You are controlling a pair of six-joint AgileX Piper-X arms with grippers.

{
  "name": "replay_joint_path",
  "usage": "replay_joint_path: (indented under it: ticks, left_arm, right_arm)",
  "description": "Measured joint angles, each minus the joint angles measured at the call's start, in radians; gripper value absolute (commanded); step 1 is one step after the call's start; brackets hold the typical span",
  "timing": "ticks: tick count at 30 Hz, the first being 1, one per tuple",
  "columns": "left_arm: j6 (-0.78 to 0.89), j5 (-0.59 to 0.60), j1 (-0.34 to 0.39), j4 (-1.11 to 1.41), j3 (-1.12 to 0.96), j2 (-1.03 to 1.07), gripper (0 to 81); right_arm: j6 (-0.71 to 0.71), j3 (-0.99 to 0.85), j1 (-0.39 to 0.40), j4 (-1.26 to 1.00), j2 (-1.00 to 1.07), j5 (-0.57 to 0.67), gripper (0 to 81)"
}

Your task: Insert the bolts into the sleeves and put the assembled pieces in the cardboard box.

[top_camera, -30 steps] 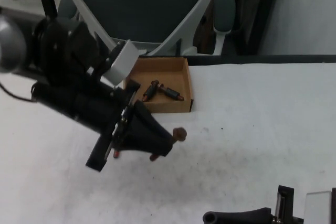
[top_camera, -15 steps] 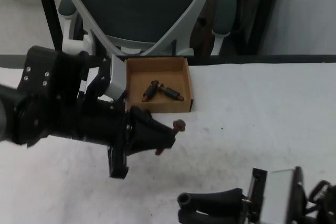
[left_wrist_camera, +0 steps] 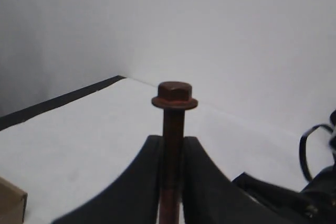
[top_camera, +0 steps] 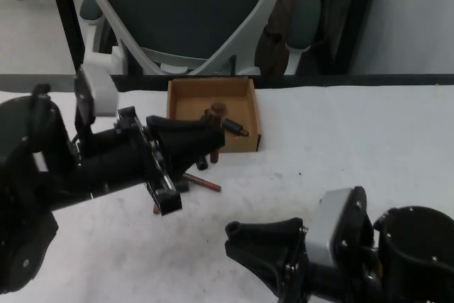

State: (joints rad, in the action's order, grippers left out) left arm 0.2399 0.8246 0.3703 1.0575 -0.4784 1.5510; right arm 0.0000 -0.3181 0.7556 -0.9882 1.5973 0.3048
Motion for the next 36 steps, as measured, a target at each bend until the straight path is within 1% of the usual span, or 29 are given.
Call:
replay_joint_path:
  ticks: [3, 5, 19, 32, 36]
  left_arm:
    - [0.092, 0.022, 0.0, 0.042, 0.0, 0.0, 0.8]
    - [0.117, 0.036, 0.0, 0.051, 0.003, 0.0, 0.8]
    - [0.144, 0.045, 0.0, 0.058, 0.006, 0.0, 0.8]
    - [0.183, 0.044, 0.0, 0.065, 0.006, 0.0, 0.8]
    - [0.182, 0.044, 0.0, 0.074, 0.006, 0.0, 0.8]
  right_arm:
    - [0.0, -0.018, 0.0, 0.0, 0.014, 0.008, 0.3]
    - [0.0, -0.023, 0.0, 0.0, 0.02, 0.008, 0.3]
    - [-0.072, -0.047, -0.042, -0.047, 0.022, 0.008, 0.3]
    - [-0.089, -0.119, -0.093, -0.052, 0.023, 0.008, 0.3]
    - [-0.089, -0.119, -0.094, -0.052, 0.023, 0.008, 0.3]
